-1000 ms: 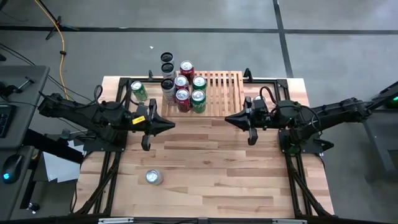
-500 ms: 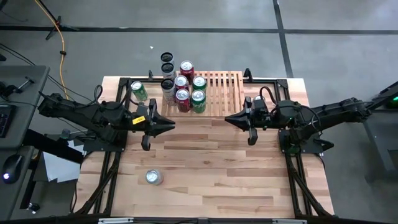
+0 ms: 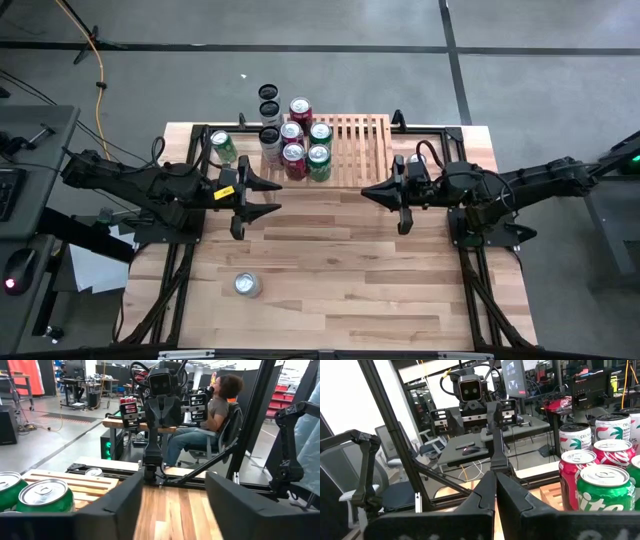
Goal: Place canned beverage on shelf
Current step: Put the green soda can on the shelf aligned with the other green soda cans
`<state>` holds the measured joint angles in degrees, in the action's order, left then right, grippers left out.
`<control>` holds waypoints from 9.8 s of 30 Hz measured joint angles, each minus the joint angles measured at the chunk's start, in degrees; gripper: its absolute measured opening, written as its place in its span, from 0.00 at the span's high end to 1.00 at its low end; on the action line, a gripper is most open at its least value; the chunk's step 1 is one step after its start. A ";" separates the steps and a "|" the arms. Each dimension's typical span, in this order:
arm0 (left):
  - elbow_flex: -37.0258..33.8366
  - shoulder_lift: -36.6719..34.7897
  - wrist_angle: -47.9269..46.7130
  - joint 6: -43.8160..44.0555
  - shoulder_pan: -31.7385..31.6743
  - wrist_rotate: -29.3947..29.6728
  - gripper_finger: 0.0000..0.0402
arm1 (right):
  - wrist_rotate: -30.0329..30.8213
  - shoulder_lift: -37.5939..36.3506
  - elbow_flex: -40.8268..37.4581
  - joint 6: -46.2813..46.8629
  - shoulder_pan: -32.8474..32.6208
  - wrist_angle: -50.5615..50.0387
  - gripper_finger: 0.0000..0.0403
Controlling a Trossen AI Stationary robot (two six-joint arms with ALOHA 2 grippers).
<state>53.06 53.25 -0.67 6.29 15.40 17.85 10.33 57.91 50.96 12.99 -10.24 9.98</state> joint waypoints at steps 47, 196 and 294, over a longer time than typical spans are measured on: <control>24.08 0.42 -74.07 37.34 -23.90 31.09 0.11 | 1.43 0.00 0.02 1.15 3.35 -1.80 1.00; 3.06 -15.42 -13.26 37.05 -29.08 -37.27 0.29 | -1.95 -0.02 0.02 6.51 4.22 -7.63 1.00; 46.10 29.77 -44.44 -41.26 9.63 -6.43 0.29 | -30.29 40.42 54.07 3.40 -0.62 -38.05 0.15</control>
<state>99.15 83.02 -45.10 -34.97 25.04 11.42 -19.96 98.33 105.03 16.39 -10.86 -28.08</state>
